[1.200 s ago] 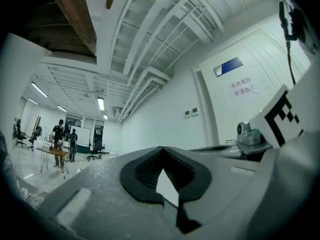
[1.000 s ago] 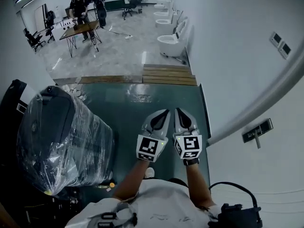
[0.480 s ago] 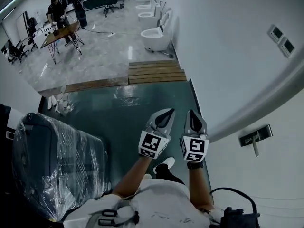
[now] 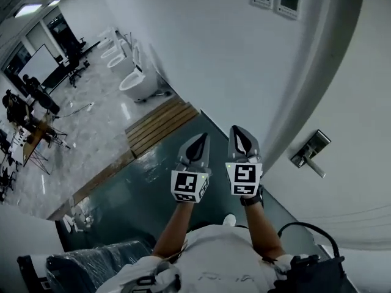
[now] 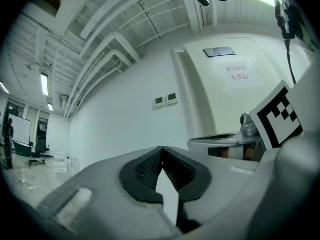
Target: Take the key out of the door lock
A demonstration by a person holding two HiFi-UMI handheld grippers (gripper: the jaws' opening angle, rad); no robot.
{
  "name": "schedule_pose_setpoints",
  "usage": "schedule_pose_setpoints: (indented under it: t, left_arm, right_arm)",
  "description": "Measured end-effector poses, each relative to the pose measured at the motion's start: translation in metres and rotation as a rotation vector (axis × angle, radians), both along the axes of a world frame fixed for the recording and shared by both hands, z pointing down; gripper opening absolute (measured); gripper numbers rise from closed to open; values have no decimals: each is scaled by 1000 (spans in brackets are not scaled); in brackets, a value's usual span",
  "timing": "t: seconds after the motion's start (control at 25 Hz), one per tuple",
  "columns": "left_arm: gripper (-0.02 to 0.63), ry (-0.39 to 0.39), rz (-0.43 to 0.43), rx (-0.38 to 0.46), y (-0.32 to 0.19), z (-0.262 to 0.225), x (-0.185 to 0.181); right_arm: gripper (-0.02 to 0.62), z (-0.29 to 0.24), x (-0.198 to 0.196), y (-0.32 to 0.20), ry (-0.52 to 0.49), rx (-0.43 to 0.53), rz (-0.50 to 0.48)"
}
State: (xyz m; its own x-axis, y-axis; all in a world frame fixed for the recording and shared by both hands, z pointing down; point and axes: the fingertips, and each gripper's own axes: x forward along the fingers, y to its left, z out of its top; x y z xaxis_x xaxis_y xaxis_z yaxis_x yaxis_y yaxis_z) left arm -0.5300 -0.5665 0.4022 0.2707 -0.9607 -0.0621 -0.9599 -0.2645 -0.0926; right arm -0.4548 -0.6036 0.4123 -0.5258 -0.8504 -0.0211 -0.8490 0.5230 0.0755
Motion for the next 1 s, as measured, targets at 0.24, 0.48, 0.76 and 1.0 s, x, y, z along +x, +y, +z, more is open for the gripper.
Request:
schedule_pose_setpoints:
  t: [0.24, 0.48, 0.76, 1.0]
  left_arm:
    - [2, 3, 291, -48, -64, 19, 99]
    - [2, 14, 631, -58, -104, 17, 215]
    - [3, -18, 868, -69, -106, 20, 311]
    - [137, -43, 895, -126, -124, 39, 346]
  right_arm:
    - [-6, 24, 110, -41, -17, -64, 305]
    - [-6, 18, 228, -40, -16, -63, 659]
    - [-6, 30, 315, 18, -41, -125, 964]
    - [-6, 61, 325, 40, -73, -198, 1017]
